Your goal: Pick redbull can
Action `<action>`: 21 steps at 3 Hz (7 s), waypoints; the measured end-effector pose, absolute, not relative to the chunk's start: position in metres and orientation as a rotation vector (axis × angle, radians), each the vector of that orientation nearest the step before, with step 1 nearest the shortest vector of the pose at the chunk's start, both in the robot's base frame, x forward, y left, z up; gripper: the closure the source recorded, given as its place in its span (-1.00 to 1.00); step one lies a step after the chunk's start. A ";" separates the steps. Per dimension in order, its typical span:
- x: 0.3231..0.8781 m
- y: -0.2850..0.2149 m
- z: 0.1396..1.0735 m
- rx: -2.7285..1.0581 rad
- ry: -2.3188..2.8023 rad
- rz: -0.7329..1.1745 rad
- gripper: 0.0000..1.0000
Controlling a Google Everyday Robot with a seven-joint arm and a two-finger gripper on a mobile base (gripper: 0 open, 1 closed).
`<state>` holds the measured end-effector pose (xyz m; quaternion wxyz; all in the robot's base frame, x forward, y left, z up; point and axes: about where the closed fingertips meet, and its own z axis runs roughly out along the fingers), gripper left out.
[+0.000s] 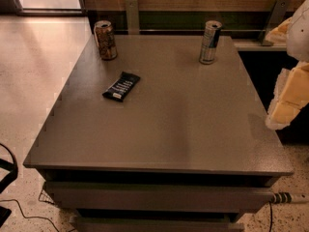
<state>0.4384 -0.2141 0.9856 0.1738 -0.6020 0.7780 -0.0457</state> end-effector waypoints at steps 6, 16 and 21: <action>0.596 -0.239 0.994 -1.118 1.812 0.221 -1.00; 0.785 -0.199 0.892 -0.774 1.697 0.525 0.28; 0.746 -0.162 1.004 -0.923 1.488 0.411 1.00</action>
Offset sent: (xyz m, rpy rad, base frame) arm 0.0064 -0.0024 0.0031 0.0326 -0.0204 -0.0044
